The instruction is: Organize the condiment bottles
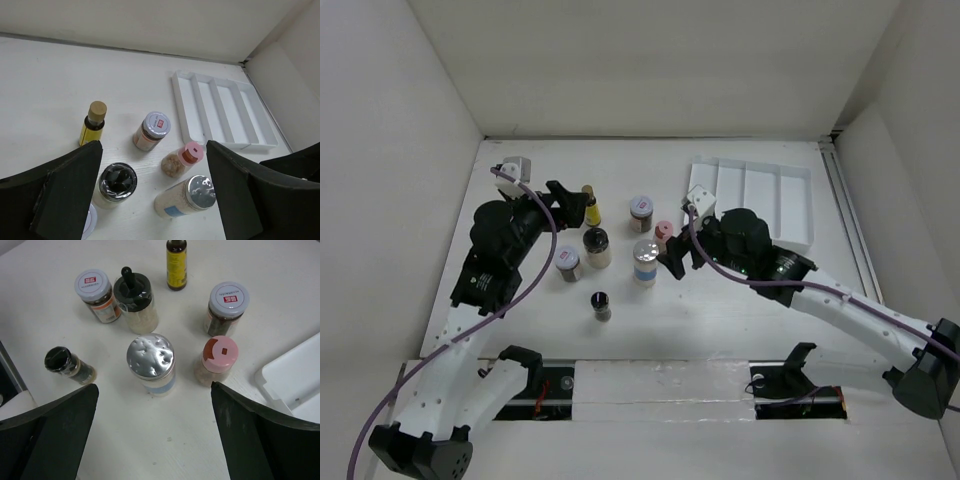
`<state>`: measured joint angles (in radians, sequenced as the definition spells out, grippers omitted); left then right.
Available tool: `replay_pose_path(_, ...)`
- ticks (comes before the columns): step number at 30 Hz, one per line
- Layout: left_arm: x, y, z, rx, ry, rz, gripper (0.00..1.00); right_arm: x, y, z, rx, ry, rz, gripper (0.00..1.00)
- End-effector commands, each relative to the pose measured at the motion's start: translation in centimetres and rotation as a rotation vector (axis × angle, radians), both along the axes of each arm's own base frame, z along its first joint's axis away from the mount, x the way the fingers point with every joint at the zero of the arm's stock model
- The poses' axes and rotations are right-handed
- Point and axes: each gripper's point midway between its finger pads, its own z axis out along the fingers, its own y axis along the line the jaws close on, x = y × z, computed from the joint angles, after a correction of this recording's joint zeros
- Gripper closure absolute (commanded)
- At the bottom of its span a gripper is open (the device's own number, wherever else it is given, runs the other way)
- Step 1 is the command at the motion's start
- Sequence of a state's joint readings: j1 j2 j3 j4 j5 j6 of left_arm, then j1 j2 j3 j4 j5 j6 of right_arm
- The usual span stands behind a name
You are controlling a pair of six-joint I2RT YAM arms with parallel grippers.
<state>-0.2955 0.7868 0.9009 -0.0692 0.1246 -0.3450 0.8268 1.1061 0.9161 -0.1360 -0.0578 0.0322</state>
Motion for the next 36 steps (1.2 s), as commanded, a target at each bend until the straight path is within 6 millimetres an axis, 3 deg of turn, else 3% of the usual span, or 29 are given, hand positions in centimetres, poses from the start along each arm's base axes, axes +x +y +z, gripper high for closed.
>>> replay_pose_path(1, 0.0, -0.6, -0.9, 0.014, -0.007, -0.033, 0.18, -0.7, 0.0, 0.8, 0.031, -0.009, 0.000, 0.00)
replay_pose_path(3, -0.1, -0.5, -0.3, 0.008, -0.028, -0.032, 0.18, -0.7, -0.7, 1.0, 0.023, -0.013, -0.025, 0.00)
replay_pose_path(4, -0.1, -0.5, -0.3, 0.008, -0.028, -0.032, 0.18, -0.6, -1.0, 0.5, 0.013, -0.009, -0.036, 0.07)
replay_pose_path(5, 0.1, -0.6, -0.7, 0.011, -0.016, -0.032, 0.18, -0.6, -1.2, 0.8, 0.018, -0.017, -0.045, 0.22)
replay_pose_path(6, 0.0, -0.7, -0.7, 0.011, -0.016, -0.043, 0.27, -0.6, -1.2, 0.3, 0.010, -0.010, -0.045, 0.62)
replay_pose_path(7, 0.1, -0.8, -0.4, 0.008, -0.026, -0.043, 0.27, -0.7, -1.2, 0.3, 0.010, -0.010, -0.045, 0.75)
replay_pose_path(8, 0.0, -0.9, -0.9, 0.020, -0.022, -0.055, 0.36, -0.6, -1.0, -0.1, -0.003, -0.007, -0.034, 0.86)
replay_pose_path(9, 0.1, -0.9, -0.7, 0.018, -0.031, -0.055, 0.65, -0.6, -1.0, -0.2, -0.003, -0.007, -0.034, 0.91)
replay_pose_path(10, 0.1, -0.9, -0.7, 0.018, -0.031, -0.055, 0.74, -0.5, -0.7, -0.2, -0.010, -0.008, -0.022, 0.89)
replay_pose_path(12, 0.2, -0.8, -0.7, 0.019, -0.031, -0.046, 0.77, -0.7, -0.1, -1.0, -0.027, 0.009, 0.013, 0.70)
replay_pose_path(13, 0.2, -0.8, -0.7, 0.019, -0.031, -0.046, 0.72, -0.9, 0.1, -1.3, -0.030, 0.020, 0.029, 0.36)
replay_pose_path(15, 0.3, -0.6, -0.7, 0.020, -0.031, -0.034, 0.55, -1.3, 0.8, -2.2, -0.051, 0.031, 0.068, 0.07)
replay_pose_path(16, 0.3, -0.6, -0.7, 0.020, -0.031, -0.033, 0.46, -1.2, 0.9, -2.5, -0.057, 0.038, 0.068, 0.00)
replay_pose_path(17, 0.4, -0.4, -0.7, 0.021, -0.031, -0.021, 0.35, -1.1, 1.0, -3.0, -0.069, 0.048, 0.068, 0.00)
replay_pose_path(19, 0.4, -0.2, -1.0, 0.025, -0.020, -0.012, 0.30, -1.0, 1.4, -3.3, -0.068, 0.052, 0.077, 0.00)
replay_pose_path(22, 0.3, -0.5, -0.8, 0.021, -0.028, -0.030, 0.29, -0.2, 2.9, -4.5, -0.094, 0.064, 0.112, 0.00)
replay_pose_path(23, 0.3, -0.5, -0.7, 0.021, -0.028, -0.030, 0.29, -0.1, 3.1, -3.8, -0.084, 0.055, 0.112, 0.00)
replay_pose_path(26, 0.6, -0.9, -1.6, 0.028, 0.003, -0.044, 0.28, 0.9, 4.2, -5.3, -0.107, 0.077, 0.112, 0.00)
replay_pose_path(28, 0.4, -1.0, -1.7, 0.027, 0.003, -0.057, 0.28, 1.7, 5.0, -4.9, -0.098, 0.054, 0.116, 0.00)
replay_pose_path(34, 0.3, -1.4, -1.3, 0.022, -0.010, -0.078, 0.28, 3.2, 6.4, -7.1, -0.116, 0.054, 0.108, 0.00)
replay_pose_path(36, 0.2, -1.7, -1.0, 0.009, -0.016, -0.094, 0.28, 3.8, 6.8, -6.9, -0.091, 0.049, 0.086, 0.00)
